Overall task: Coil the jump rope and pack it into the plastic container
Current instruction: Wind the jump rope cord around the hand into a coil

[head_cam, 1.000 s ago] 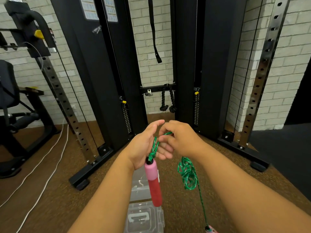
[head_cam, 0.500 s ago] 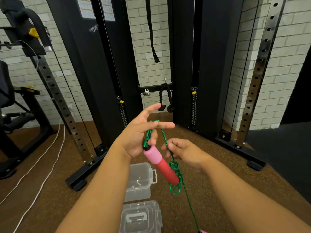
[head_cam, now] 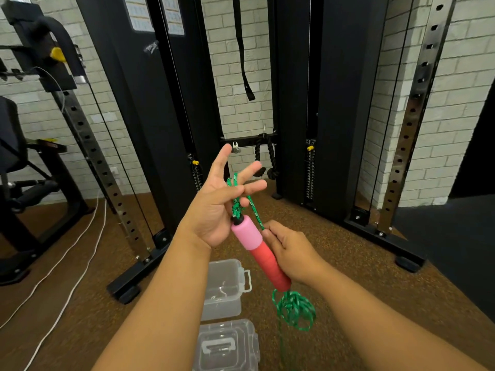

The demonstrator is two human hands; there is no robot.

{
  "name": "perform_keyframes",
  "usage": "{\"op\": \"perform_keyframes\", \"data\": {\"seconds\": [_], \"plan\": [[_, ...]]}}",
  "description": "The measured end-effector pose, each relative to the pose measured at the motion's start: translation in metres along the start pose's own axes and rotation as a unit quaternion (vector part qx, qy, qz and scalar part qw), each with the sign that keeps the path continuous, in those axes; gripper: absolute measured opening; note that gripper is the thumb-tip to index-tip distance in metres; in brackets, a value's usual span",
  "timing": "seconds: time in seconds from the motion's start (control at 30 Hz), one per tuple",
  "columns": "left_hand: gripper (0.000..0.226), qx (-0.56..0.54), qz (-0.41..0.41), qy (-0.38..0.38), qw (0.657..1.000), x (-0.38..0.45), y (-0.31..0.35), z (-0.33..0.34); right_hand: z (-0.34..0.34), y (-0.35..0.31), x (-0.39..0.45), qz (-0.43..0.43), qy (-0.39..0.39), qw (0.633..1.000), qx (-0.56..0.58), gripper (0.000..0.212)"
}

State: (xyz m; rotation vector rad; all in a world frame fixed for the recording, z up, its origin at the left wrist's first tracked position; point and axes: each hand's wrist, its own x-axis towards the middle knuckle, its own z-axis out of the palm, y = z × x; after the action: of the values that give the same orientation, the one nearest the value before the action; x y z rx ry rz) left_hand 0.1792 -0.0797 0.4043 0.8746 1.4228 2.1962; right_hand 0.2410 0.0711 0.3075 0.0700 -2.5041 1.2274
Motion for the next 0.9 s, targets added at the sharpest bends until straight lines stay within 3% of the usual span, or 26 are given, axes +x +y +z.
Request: {"op": "perform_keyframes", "data": {"seconds": [0.17, 0.37, 0.47, 0.57, 0.73, 0.9], "plan": [[0.091, 0.043, 0.028, 0.030, 0.998, 0.001, 0.007, -0.003, -0.007, -0.005, -0.004, -0.034, -0.006, 0.997, -0.072, 0.015], [0.095, 0.128, -0.044, 0.012, 0.991, -0.004, 0.006, -0.002, -0.024, -0.036, -0.007, -0.177, 0.019, 0.965, -0.190, 0.020], [0.071, 0.068, -0.084, -0.038, 0.993, -0.008, -0.001, -0.002, -0.037, -0.050, -0.004, -0.239, 0.030, 0.945, -0.223, 0.031], [0.050, 0.064, -0.121, -0.075, 0.988, -0.015, -0.005, 0.000, -0.051, -0.058, 0.005, -0.246, 0.043, 0.940, -0.234, 0.033], [0.050, 0.072, -0.123, -0.129, 0.981, -0.021, 0.006, 0.006, -0.063, -0.062, 0.022, -0.199, 0.070, 0.965, -0.154, 0.011], [0.061, 0.072, -0.083, -0.114, 0.987, -0.018, 0.015, 0.010, -0.058, -0.061, 0.030, -0.093, 0.068, 0.993, 0.040, 0.014]]}}
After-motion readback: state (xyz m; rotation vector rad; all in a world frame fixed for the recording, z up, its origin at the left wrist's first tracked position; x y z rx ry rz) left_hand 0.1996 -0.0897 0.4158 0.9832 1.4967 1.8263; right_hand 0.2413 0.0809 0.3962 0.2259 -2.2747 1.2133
